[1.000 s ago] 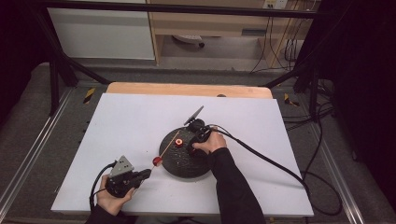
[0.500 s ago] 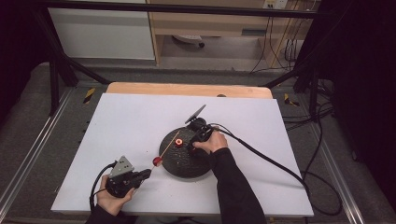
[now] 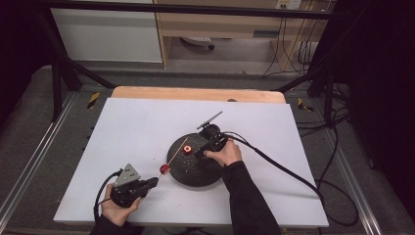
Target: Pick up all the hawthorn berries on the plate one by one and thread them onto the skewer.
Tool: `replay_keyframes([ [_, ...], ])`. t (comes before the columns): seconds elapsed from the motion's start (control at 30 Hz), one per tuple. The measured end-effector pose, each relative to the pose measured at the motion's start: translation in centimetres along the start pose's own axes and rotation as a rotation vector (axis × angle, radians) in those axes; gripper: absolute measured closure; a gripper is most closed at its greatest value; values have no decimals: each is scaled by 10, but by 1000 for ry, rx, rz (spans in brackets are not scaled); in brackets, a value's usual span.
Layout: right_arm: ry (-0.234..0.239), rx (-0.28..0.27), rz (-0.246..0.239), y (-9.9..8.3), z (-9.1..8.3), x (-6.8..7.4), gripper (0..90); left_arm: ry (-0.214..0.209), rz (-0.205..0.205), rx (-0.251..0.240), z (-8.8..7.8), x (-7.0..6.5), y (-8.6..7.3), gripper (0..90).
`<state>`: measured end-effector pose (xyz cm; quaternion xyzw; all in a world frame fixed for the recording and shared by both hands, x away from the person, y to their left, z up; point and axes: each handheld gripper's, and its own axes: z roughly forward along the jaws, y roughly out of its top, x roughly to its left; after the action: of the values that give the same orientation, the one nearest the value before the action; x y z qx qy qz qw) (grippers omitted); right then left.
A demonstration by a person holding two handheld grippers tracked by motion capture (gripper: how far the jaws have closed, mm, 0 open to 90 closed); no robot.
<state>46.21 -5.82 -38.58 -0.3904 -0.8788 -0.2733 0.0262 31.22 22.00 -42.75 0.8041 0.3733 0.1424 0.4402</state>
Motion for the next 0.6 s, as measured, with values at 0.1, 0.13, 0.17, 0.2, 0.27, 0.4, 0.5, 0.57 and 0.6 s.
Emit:
replay_keyframes([
  [0.1,16,-47,11,-6,-4,1,624,2,1,-3,0,0,0,883],
  [0.13,23,-64,18,-8,-5,1,624,2,1,-4,0,0,0,883],
  [0.17,34,-87,22,-10,-7,1,624,2,1,-4,0,-1,0,883],
  [0.2,39,-101,27,-12,-7,2,625,2,1,-4,0,-1,0,883],
  [0.27,58,-143,34,-16,-9,3,625,2,1,-5,0,-1,0,883],
  [0.4,83,-212,53,-26,-11,4,625,4,0,-7,0,-1,0,883],
  [0.5,106,-279,71,-33,-13,4,625,4,0,-8,0,-1,0,883],
  [0.57,111,-314,84,-37,-13,5,625,4,0,-8,0,-1,0,883],
  [0.6,116,-333,93,-39,-14,6,625,3,1,-9,0,-1,0,883],
])
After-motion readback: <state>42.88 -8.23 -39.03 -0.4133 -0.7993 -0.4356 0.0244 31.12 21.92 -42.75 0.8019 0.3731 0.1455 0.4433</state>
